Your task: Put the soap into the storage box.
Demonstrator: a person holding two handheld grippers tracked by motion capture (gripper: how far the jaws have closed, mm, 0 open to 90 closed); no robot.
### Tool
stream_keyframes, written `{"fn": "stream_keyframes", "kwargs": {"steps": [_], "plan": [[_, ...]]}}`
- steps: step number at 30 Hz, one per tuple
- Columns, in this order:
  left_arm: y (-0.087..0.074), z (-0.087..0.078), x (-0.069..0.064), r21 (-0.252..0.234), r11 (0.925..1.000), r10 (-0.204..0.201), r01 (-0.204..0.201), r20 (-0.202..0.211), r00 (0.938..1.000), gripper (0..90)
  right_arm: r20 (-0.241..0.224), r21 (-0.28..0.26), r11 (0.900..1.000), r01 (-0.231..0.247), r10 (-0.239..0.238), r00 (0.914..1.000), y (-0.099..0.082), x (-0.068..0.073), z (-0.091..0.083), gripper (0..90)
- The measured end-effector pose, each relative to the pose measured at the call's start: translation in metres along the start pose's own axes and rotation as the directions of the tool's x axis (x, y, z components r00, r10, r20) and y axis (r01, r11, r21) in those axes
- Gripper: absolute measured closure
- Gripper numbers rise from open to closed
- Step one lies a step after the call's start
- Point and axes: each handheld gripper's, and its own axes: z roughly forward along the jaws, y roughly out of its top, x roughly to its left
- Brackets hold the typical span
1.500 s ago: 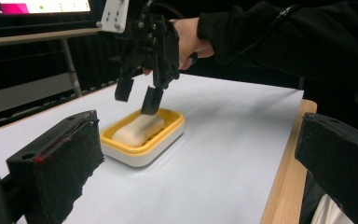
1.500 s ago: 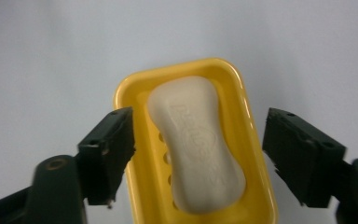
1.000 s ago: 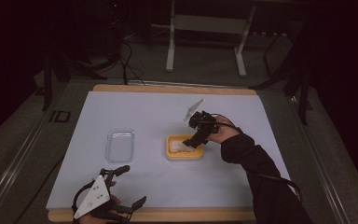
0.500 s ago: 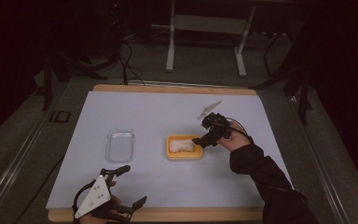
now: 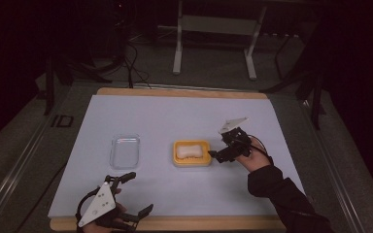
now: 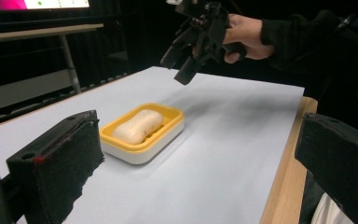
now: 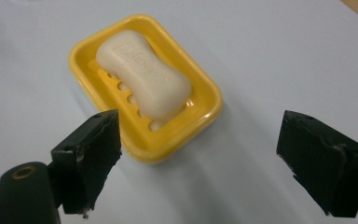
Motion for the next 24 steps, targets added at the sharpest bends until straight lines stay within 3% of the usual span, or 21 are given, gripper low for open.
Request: {"fn": "stream_keyframes", "kwargs": {"steps": [16,24], "plan": [[0.0,0.001,0.0,0.006,1.0,0.004,-0.004,0.004,1.0,0.8,0.045,-0.107,0.9916,-0.074,0.079,0.9959,-0.04,0.014,-0.029,13.2],[0.0,0.001,0.0,0.008,1.0,0.005,-0.005,0.006,1.0,0.8,0.067,-0.124,0.9874,-0.099,0.108,0.9919,-0.059,0.018,-0.037,13.2]]}}
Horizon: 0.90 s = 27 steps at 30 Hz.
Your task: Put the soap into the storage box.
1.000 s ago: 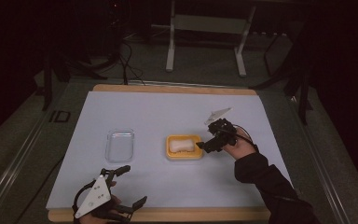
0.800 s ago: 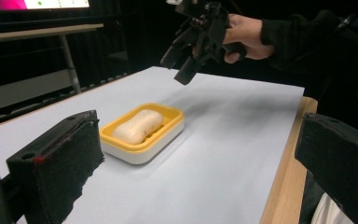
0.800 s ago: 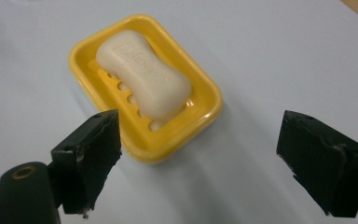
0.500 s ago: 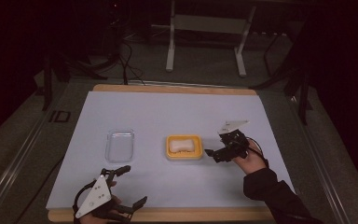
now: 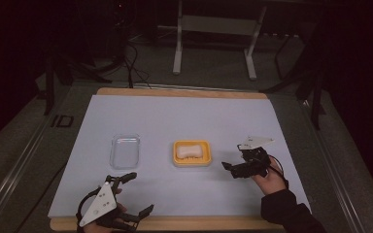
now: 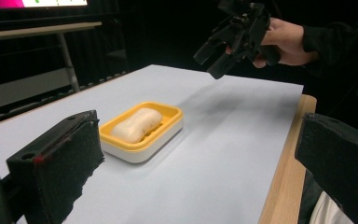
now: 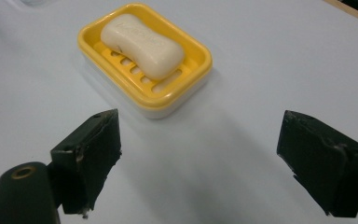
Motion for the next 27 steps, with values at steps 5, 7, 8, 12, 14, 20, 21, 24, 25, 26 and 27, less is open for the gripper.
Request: {"fn": "stream_keyframes", "kwargs": {"steps": [5,7,8,12,14,20,21,24,25,26,27], "plan": [[0.0,0.0,0.0,0.0,1.0,0.0,0.0,0.001,1.0,0.8,0.036,-0.031,0.9995,-0.01,0.011,0.9993,-0.009,0.002,-0.007,13.2],[0.0,0.0,0.0,0.002,1.0,-0.001,0.001,0.001,1.0,0.8,0.041,-0.025,0.9996,-0.015,0.016,0.999,-0.011,0.003,-0.009,13.2],[0.0,0.0,0.0,0.002,1.0,0.0,0.0,0.001,1.0,0.8,0.053,-0.028,0.9996,-0.01,0.011,0.9985,-0.013,0.004,-0.01,13.3],[0.0,0.0,0.0,0.003,1.0,-0.001,0.001,0.002,1.0,0.7,0.065,-0.012,0.9999,-0.003,0.003,0.9979,-0.019,0.006,-0.011,13.2],[0.0,0.0,0.0,0.004,1.0,0.0,0.0,0.003,1.0,0.8,0.064,-0.003,1.0,-0.005,0.005,0.9979,-0.022,0.008,-0.011,13.3],[0.0,0.001,-0.001,0.007,1.0,0.002,-0.002,0.004,1.0,0.7,0.101,-0.014,0.9999,0.007,-0.005,0.9948,-0.032,0.011,-0.014,13.2],[0.0,0.001,-0.001,0.007,1.0,0.002,-0.002,0.004,1.0,0.7,0.107,-0.022,0.9998,0.002,0.001,0.9943,-0.034,0.012,-0.015,13.2],[0.0,0.001,-0.001,0.005,1.0,0.0,0.0,0.004,1.0,0.8,0.12,-0.025,0.9996,-0.012,0.015,0.9927,-0.037,0.012,-0.016,13.2],[0.0,0.001,-0.001,0.007,1.0,0.0,0.0,0.004,1.0,0.8,0.122,-0.033,0.9994,-0.014,0.018,0.9924,-0.038,0.012,-0.016,13.2],[0.0,0.001,-0.001,0.008,1.0,0.002,-0.002,0.004,1.0,0.8,0.122,-0.033,0.9993,-0.017,0.021,0.9923,-0.039,0.012,-0.016,13.2],[0.0,0.001,-0.001,0.008,1.0,0.002,-0.002,0.004,1.0,0.8,0.126,-0.034,0.9992,-0.02,0.024,0.9918,-0.039,0.012,-0.016,13.2]]}}
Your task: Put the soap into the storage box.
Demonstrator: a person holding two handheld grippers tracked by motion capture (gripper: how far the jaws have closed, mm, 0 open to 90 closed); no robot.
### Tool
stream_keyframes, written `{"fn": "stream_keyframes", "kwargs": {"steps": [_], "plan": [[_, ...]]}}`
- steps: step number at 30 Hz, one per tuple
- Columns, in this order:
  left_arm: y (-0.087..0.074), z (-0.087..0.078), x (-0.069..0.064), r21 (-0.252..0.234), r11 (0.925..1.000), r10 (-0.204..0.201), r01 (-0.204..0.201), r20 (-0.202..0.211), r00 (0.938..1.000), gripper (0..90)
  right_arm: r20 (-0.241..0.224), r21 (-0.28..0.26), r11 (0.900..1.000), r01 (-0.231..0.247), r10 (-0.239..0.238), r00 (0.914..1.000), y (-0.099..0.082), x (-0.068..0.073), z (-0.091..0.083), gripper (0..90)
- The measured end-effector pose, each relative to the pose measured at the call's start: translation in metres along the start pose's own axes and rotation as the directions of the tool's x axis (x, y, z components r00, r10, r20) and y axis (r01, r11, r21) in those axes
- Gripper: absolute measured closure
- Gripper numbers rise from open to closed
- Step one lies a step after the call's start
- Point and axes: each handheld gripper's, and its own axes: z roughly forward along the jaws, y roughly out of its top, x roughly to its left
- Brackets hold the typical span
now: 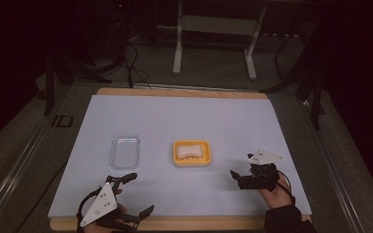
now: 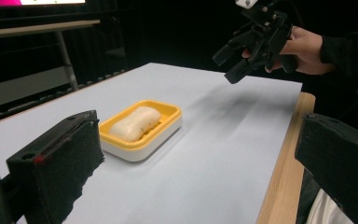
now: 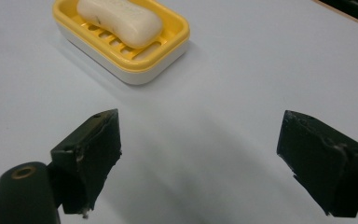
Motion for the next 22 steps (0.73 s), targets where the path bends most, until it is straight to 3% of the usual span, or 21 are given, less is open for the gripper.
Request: {"fn": "stream_keyframes", "kwargs": {"steps": [8,22], "plan": [[0.0006,0.0002,0.0,0.011,0.9999,-0.005,0.005,-0.01,0.9999,0.8,0.002,0.009,1.0,0.003,-0.003,1.0,-0.0048,0.0047,0.0047,13.2],[0.0007,0.001,-0.0012,0.022,0.9997,-0.007,0.007,-0.004,1.0,0.8,0.024,-0.007,0.9999,-0.008,0.008,0.9997,-0.0055,-0.0005,0.0079,13.3]]}}
